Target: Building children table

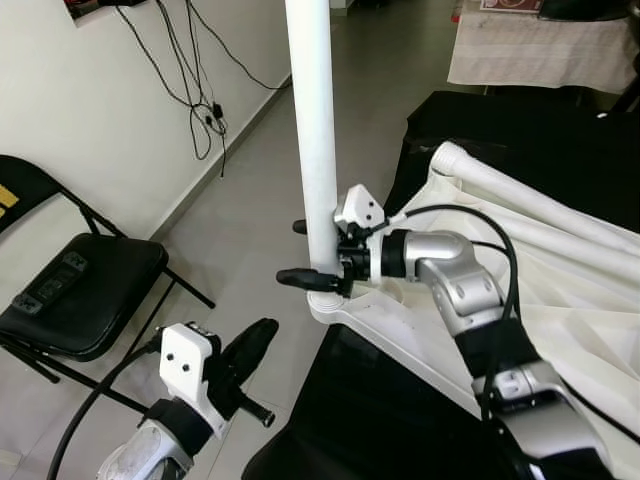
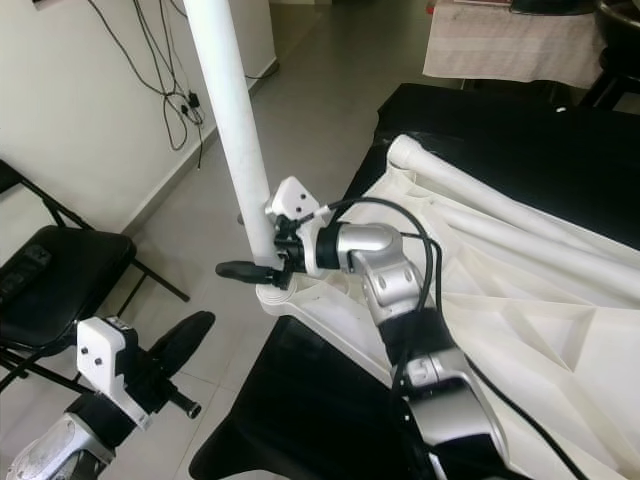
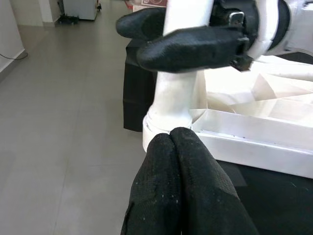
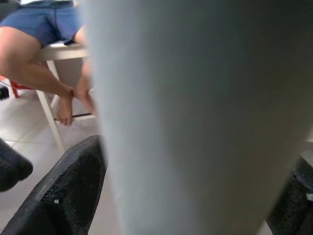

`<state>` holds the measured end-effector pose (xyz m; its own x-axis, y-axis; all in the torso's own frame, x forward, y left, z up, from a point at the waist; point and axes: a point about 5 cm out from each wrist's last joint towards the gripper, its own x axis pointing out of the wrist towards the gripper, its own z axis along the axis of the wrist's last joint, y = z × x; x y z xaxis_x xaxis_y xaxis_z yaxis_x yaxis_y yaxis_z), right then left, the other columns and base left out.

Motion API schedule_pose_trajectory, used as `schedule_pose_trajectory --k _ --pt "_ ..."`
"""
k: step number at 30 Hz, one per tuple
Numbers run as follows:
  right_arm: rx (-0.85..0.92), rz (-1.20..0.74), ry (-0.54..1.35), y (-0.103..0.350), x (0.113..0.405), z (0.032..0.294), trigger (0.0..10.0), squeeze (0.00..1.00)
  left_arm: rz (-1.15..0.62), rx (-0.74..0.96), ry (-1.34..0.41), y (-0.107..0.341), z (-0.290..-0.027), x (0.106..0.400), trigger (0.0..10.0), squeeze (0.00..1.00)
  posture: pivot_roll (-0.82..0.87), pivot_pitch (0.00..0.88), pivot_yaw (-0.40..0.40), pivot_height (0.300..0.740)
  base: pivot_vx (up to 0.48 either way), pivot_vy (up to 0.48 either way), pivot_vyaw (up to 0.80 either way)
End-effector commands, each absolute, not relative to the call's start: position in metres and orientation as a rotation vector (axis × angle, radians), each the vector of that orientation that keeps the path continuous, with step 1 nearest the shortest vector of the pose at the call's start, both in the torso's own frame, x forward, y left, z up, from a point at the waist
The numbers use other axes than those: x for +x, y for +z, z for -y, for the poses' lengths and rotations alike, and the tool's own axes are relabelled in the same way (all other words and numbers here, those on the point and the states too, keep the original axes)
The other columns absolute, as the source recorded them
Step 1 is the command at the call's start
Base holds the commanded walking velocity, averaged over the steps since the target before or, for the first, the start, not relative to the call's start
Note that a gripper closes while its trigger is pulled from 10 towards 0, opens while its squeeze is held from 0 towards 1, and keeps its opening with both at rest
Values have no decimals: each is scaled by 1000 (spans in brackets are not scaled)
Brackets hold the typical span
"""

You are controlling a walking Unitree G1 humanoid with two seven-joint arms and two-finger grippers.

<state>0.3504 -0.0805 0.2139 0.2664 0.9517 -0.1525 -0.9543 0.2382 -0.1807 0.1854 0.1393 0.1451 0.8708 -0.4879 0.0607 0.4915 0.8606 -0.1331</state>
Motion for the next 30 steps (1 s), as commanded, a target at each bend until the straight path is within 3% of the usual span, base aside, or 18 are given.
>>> schedule_pose_trajectory --k 1,10,14,17,18,19,20,21,22,23,25,30 --pt "-243 -17 1361 213 351 76 0 0 13 -139 -515 145 -139 183 10000 0 -7 176 46 740 0 0 0" --pt "-254 -45 1367 213 356 96 0 0 12 -145 -520 146 -136 181 10000 0 -12 185 37 740 0 0 0" --pt "-302 -62 1144 200 358 124 0 0 14 -148 -516 147 -136 182 10000 0 -33 188 27 740 0 0 0" --pt "-306 -72 1075 197 358 129 0 0 14 -148 -515 147 -137 182 10000 0 -33 188 27 740 0 0 0" --pt "-254 -81 860 189 359 133 0 0 13 -147 -514 146 -138 182 10000 0 -45 185 19 740 0 0 0" --pt "-254 -81 860 189 359 133 0 0 13 -147 -514 146 -138 182 10000 0 -45 185 19 740 0 0 0" --pt "-96 -152 521 170 349 141 0 0 14 -146 -513 146 -140 183 10000 0 -57 181 23 740 0 0 0" --pt "-95 -187 296 154 331 151 0 0 13 -144 -512 146 -141 185 10000 0 -52 178 28 740 0 0 0" --pt "-95 -187 296 154 331 151 0 0 13 -144 -512 146 -141 185 10000 0 -52 178 28 740 0 0 0" --pt "-106 -207 152 146 317 159 0 0 13 -142 -512 145 -142 186 10000 0 -55 176 27 740 0 0 0" --pt "-103 -224 127 140 312 158 0 0 11 -142 -511 144 -143 188 10000 0 -69 155 30 740 0 0 0" --pt "-136 -149 281 155 332 126 0 0 14 -142 -514 143 -143 193 10000 0 -68 137 25 740 0 0 0"
